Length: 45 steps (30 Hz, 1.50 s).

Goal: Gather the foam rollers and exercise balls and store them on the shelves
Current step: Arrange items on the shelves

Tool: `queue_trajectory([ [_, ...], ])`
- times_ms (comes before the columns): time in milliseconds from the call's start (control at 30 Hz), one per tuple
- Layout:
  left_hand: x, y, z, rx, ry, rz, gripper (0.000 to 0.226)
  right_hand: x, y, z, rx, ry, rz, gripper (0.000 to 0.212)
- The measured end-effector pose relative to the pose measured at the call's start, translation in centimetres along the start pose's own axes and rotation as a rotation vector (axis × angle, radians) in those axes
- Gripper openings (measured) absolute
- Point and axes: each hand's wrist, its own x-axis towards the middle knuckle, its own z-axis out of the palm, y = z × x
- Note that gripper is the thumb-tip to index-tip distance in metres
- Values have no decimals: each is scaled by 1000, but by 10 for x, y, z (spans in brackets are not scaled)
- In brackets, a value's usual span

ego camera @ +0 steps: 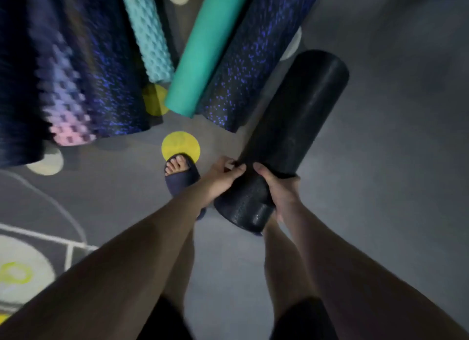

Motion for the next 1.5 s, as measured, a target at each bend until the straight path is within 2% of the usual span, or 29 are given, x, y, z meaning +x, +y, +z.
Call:
queue_trajectory([
  [100, -122, 56, -23, -26, -41, -35, 37, -114, -48, -44, -23, -72, 3, 120],
  [167, -210, 105, -59, -19, 0, 10, 36, -206, -106, -61, -83, -121, -57, 108],
  [267, -310, 167, -112, -8, -14, 96, 58, -324, -188, -80, -104, -244, -186, 79],
  [333, -366, 205, -150, 23, 14, 185, 60, -386, -231, -86, -128, -289, -290, 68],
  [367, -388, 222, -168, 20, 27, 227, 61, -413, -250, -86, -130, -302, -339, 73],
  [433, -436, 253, -197, -15, 17, 310, 68, -452, -279, -81, -159, -285, -452, 106],
  [467, -454, 262, -209, -28, 19, 354, 67, -467, -292, -78, -160, -277, -505, 115],
  [533, -483, 275, -225, -97, 34, 421, 51, -491, -314, -73, -131, -312, -598, 117],
  [600, -498, 285, -232, -199, 51, 447, 48, -526, -337, -74, -122, -374, -621, 103],
  [667, -506, 303, -231, -273, 76, 477, 53, -541, -365, -78, -91, -408, -682, 81],
  [700, -507, 313, -228, -298, 83, 491, 55, -543, -381, -80, -79, -412, -707, 78],
  [767, -507, 337, -219, -345, 97, 441, 61, -542, -417, -83, -55, -427, -726, 92],
  [833, -502, 356, -206, -408, 70, 300, 78, -533, -454, -89, -27, -433, -729, 111],
  [900, -491, 379, -191, -512, -11, 207, 98, -521, -490, -99, -20, -450, -710, 116],
  [967, -481, 406, -173, -705, -81, 192, 106, -512, -525, -106, -33, -452, -712, 118],
  [1033, -474, 438, -158, -868, -75, 258, 99, -501, -553, -109, -43, -469, -728, 121],
  [1133, -472, 478, -145, -953, 41, 304, 84, -489, -588, -110, -32, -482, -725, 130],
  [1167, -474, 488, -143, -954, 51, 321, 85, -489, -596, -110, -34, -502, -711, 133],
  [1267, -477, 511, -145, -880, 136, 353, 113, -488, -616, -108, -46, -541, -705, 125],
  [1333, -471, 524, -150, -892, 210, 370, 114, -482, -625, -105, -57, -542, -719, 118],
  [1433, -458, 543, -155, -876, 202, 400, 104, -470, -632, -102, -89, -516, -769, 113],
  [1500, -446, 551, -156, -916, 240, 398, 82, -461, -634, -100, -151, -512, -757, 116],
])
